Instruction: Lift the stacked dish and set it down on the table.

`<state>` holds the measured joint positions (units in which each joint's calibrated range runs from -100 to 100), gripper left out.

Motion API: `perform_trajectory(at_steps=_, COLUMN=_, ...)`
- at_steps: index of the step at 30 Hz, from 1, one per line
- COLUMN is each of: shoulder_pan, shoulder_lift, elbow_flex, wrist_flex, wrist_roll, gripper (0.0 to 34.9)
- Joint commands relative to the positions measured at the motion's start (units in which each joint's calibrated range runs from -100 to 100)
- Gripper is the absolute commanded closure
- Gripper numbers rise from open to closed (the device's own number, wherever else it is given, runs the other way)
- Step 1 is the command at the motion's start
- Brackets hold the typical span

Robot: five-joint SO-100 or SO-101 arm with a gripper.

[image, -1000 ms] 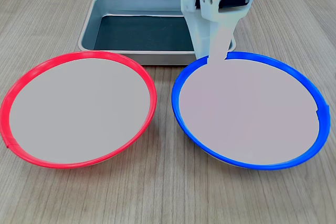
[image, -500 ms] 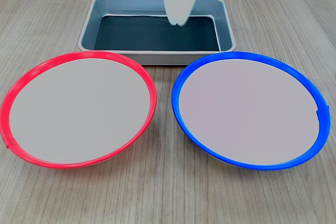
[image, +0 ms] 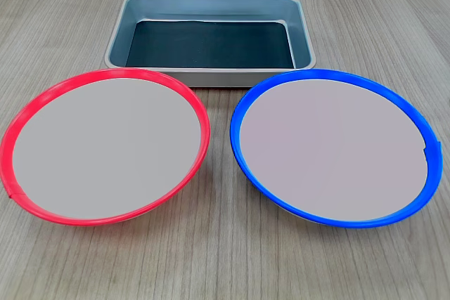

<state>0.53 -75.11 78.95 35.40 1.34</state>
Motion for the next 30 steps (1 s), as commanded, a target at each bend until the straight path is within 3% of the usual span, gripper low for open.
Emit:
perform_trajectory(at_steps=1, shoulder_pan=0.65, shoulder_lift=-13.21, elbow_flex=12.04, wrist_flex=2.36, wrist_roll=-0.44, gripper=34.9)
perform_trajectory(at_steps=12, shoulder_pan=4.79, shoulder_lift=-23.87, elbow_flex=21.05, wrist_flex=11.69, wrist_roll=0.93, gripper=34.9)
perform_trajectory(at_steps=24, shoulder_pan=9.4, shoulder_lift=-23.78, elbow_flex=21.05, wrist_flex=11.94, wrist_roll=-1.61, gripper=34.7)
perform_trajectory(at_steps=25, shoulder_pan=9.77, shoulder_lift=-23.78, elbow_flex=21.05, wrist_flex=11.94, wrist_roll=-1.9, gripper=34.2)
perform_trajectory(at_steps=26, shoulder_pan=9.59, shoulder_lift=-23.78, elbow_flex=21.05, wrist_flex=11.94, wrist_roll=-1.76, gripper=30.5)
perform_trajectory(at_steps=28, shoulder_pan=9.49, shoulder_lift=-23.78, elbow_flex=21.05, wrist_flex=11.94, wrist_roll=-1.66, gripper=34.6)
perform_trajectory(at_steps=30, shoulder_pan=9.49, shoulder_lift=-23.78, elbow_flex=21.05, wrist_flex=11.94, wrist_roll=-1.66, gripper=34.6)
